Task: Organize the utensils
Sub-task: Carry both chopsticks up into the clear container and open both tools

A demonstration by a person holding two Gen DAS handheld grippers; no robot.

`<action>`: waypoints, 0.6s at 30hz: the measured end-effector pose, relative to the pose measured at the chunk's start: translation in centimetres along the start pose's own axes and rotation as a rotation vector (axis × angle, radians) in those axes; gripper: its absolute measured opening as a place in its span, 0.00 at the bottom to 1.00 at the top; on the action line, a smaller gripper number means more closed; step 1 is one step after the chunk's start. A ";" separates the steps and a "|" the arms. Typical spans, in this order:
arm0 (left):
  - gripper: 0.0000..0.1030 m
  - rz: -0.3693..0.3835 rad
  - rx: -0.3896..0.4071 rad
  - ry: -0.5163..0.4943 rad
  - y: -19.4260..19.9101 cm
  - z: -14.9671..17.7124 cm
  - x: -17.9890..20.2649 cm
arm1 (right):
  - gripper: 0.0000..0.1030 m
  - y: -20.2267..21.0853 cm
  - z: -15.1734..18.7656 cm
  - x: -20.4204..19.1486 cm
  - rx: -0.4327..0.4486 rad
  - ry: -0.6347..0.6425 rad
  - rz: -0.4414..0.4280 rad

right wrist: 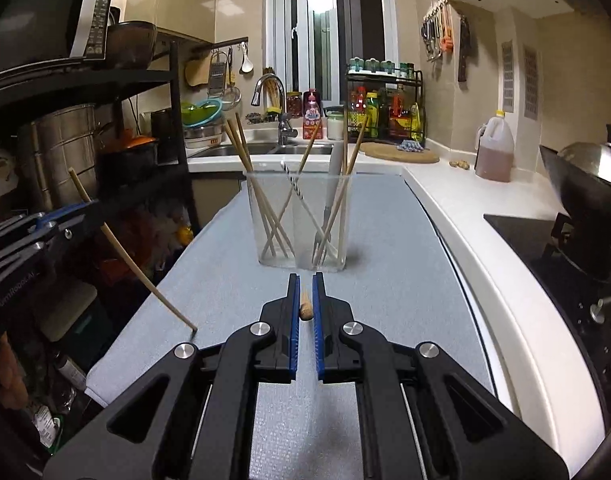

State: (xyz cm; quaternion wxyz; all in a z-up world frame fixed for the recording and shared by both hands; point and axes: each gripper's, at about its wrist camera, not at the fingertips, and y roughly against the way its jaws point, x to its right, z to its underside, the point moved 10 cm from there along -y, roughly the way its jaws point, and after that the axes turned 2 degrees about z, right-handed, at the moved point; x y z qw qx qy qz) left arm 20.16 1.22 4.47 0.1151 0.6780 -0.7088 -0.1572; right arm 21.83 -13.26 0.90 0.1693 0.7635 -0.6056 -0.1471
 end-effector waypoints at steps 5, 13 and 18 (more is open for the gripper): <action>0.05 0.008 -0.011 0.015 -0.5 -2.1 -0.7 | 0.06 0.6 -3.3 -0.1 0.053 0.024 0.000; 0.05 0.030 -0.033 0.047 -1.5 -4.8 -1.2 | 0.06 0.6 -6.3 0.0 0.093 0.027 -0.011; 0.05 0.039 -0.046 0.056 -2.2 -5.7 -1.3 | 0.06 0.2 -7.6 -0.1 0.095 0.022 -0.025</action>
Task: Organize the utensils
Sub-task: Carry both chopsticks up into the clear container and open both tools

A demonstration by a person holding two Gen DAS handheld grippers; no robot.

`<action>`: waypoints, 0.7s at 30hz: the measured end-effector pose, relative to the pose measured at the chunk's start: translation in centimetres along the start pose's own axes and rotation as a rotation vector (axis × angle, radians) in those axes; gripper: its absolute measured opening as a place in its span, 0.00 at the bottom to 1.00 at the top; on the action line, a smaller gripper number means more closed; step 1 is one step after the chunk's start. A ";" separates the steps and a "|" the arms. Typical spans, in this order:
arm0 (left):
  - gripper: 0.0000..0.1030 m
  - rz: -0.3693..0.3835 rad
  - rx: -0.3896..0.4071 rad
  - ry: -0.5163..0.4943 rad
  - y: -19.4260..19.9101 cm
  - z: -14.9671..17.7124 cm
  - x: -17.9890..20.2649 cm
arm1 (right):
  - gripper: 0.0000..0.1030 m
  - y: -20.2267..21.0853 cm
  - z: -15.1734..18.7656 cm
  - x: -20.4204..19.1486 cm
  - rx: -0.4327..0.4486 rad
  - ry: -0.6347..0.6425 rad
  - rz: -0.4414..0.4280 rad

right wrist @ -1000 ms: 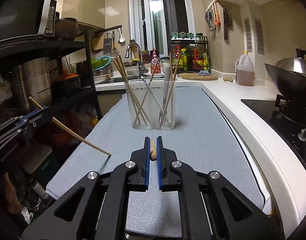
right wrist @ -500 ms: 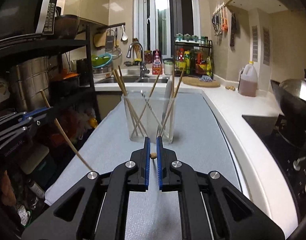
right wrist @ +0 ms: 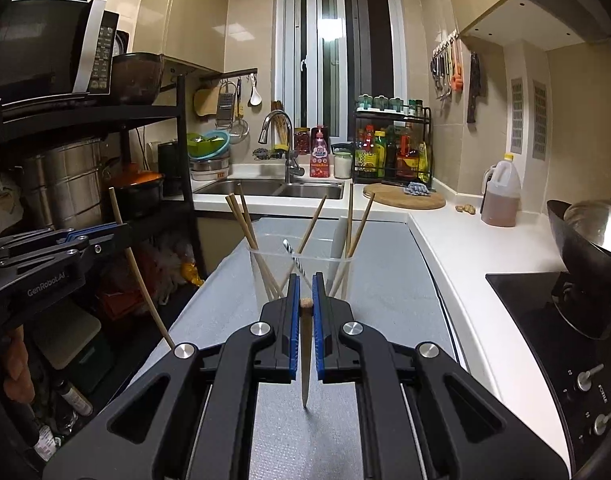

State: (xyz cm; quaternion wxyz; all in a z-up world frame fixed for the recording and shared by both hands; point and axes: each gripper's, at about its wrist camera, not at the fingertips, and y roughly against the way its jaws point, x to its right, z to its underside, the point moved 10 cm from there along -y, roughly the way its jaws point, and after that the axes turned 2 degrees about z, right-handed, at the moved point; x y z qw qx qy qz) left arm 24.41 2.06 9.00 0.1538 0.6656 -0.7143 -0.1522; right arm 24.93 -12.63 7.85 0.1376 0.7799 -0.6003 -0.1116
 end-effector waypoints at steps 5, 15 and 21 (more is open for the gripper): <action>0.05 0.013 -0.009 -0.003 -0.5 -1.3 -0.2 | 0.06 -0.1 -1.7 0.3 0.016 -0.001 -0.006; 0.05 0.042 0.032 -0.041 -0.4 -6.3 0.2 | 0.06 -0.8 -6.0 1.1 0.041 -0.033 -0.039; 0.05 0.073 0.071 -0.050 -0.8 -10.5 1.0 | 0.06 -1.1 -10.9 1.5 0.107 -0.023 -0.033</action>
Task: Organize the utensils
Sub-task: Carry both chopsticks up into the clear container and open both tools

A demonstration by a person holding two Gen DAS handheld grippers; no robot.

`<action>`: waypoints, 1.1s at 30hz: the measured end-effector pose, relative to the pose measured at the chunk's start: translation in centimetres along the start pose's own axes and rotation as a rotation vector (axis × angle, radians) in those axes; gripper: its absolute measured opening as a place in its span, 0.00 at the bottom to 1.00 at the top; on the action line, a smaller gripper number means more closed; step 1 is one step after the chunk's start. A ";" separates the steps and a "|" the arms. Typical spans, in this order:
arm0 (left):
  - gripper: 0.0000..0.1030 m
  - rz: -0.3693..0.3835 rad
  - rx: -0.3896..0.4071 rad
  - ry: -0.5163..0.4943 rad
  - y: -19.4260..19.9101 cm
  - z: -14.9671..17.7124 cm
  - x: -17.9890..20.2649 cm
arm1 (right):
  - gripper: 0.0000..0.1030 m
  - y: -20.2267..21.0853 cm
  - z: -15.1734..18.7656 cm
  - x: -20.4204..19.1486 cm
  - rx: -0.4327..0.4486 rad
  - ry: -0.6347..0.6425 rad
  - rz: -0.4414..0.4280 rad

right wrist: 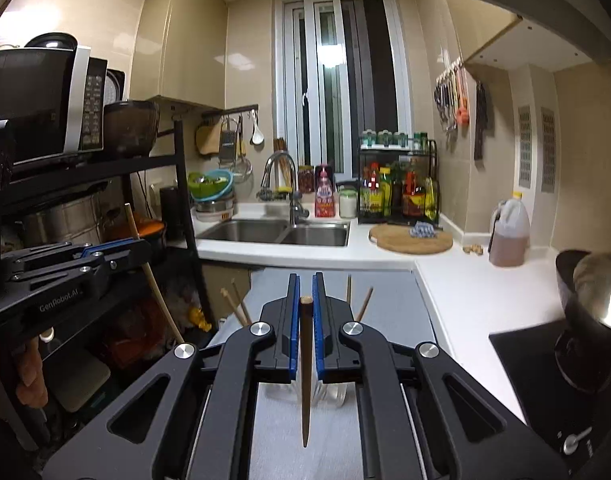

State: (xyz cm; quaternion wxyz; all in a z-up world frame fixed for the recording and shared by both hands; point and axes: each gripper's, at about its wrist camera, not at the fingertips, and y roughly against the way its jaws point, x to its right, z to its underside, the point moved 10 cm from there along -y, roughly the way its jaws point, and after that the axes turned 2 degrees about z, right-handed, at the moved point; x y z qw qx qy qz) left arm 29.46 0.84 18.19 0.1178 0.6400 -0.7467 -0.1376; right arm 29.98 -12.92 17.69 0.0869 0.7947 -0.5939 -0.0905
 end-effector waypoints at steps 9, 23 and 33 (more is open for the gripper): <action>0.05 0.026 0.050 0.012 -2.1 -4.0 0.4 | 0.06 -1.8 -6.1 -0.4 0.093 0.032 0.010; 0.05 0.029 0.057 0.063 -8.0 -4.3 -0.7 | 0.06 -7.5 -8.6 0.6 0.148 0.052 0.056; 0.05 0.032 0.032 0.081 -10.6 -3.3 -1.2 | 0.06 -10.6 -7.7 1.4 0.131 0.033 0.059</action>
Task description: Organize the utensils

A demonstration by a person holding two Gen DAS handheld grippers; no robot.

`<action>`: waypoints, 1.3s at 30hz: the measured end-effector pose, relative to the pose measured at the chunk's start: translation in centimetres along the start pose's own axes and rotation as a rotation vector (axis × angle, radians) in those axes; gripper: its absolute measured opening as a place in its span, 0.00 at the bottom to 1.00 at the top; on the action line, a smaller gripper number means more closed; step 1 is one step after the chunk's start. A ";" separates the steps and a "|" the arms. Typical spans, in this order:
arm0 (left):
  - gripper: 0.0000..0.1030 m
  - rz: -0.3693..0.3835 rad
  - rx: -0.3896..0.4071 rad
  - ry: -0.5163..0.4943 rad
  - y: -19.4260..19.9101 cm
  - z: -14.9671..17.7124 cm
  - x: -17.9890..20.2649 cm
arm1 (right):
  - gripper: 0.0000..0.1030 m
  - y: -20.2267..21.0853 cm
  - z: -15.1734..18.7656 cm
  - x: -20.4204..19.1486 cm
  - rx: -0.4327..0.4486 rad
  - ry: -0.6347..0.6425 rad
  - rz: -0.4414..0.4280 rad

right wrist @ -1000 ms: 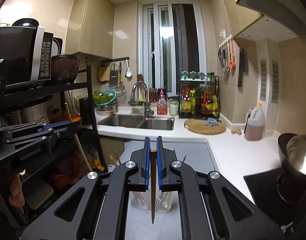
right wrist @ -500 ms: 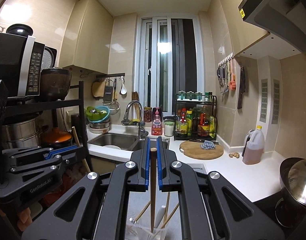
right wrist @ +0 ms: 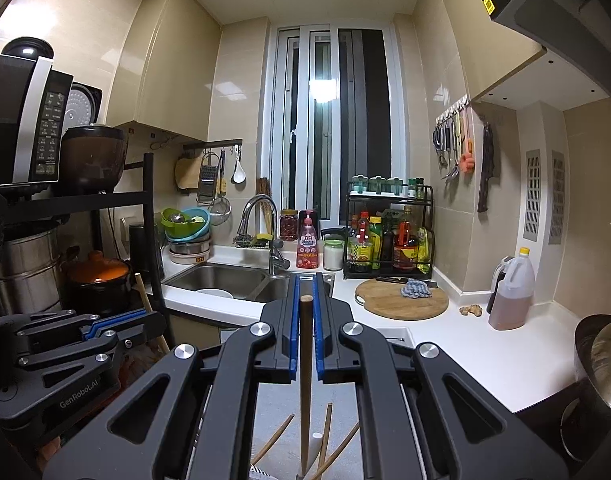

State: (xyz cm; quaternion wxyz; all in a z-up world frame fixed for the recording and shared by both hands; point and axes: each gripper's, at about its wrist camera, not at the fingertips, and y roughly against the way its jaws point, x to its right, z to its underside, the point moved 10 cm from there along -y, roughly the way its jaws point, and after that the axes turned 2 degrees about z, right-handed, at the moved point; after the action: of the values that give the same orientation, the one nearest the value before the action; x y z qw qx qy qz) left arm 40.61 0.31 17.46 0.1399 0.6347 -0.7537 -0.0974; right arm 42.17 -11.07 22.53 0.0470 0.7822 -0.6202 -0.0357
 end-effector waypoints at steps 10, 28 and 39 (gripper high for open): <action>0.05 -0.007 -0.089 -0.006 -2.8 4.4 0.1 | 0.06 -0.9 5.2 0.6 -0.071 -0.016 0.000; 0.93 -0.170 -0.162 0.012 1.0 11.3 -2.4 | 0.91 3.6 16.4 1.0 -0.241 -0.024 0.066; 0.93 -0.217 -0.141 0.003 5.6 15.2 -1.6 | 0.95 7.9 21.0 1.5 -0.296 -0.110 0.165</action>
State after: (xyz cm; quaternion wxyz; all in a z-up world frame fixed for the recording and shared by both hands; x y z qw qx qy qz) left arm 30.59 2.42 4.80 0.1741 0.7014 -0.6715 -0.1638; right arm 32.46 -14.93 2.62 0.1305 0.7099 -0.6721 -0.1653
